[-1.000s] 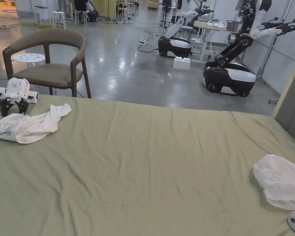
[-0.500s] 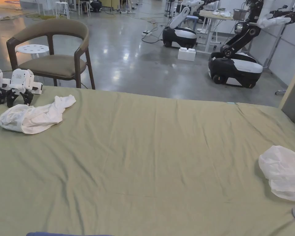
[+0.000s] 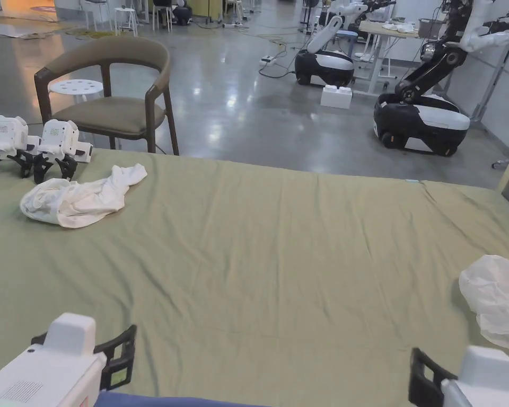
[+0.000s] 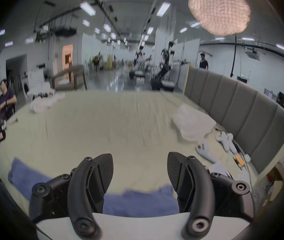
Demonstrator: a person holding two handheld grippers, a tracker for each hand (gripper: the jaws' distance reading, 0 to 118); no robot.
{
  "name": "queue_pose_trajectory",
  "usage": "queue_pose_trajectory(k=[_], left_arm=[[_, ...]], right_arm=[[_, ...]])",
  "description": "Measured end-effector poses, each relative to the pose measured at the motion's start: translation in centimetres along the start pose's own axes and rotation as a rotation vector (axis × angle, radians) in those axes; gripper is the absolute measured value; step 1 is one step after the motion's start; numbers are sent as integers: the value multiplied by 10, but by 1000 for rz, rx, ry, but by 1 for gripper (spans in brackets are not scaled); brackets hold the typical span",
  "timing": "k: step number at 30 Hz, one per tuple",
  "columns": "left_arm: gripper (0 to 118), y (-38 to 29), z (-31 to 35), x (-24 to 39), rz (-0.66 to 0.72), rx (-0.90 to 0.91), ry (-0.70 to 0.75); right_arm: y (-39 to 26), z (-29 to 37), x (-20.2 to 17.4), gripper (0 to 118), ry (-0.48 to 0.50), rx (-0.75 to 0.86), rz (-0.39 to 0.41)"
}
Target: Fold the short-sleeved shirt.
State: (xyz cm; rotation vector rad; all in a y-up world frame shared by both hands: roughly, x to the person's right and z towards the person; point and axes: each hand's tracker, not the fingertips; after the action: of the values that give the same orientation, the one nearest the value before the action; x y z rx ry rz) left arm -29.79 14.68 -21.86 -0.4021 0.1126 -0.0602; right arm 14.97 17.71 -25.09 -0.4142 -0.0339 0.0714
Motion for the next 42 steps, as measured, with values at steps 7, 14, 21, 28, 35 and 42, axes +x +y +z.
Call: queue_pose_trajectory(k=[7,14,21,28,35,42], left_arm=[[39,52,0,26,72,193,34],[0,72,6,40,4,300,119],[0,69,10,21,26,208,83],[0,20,15,-55,140,-88,-43],[0,-46,14,-129,372,-381,-224],[59,-104,-22,-178,655,-559,-382]], right_arm=[[37,-10,-48,60,3,225,-15],[55,-3,-65,2,30,347,-33],[61,1,-66,0,54,357,-48],[57,-5,-64,0,70,320,-6],[47,-19,-68,0,99,235,-24],[37,-24,-77,0,134,186,-25]])
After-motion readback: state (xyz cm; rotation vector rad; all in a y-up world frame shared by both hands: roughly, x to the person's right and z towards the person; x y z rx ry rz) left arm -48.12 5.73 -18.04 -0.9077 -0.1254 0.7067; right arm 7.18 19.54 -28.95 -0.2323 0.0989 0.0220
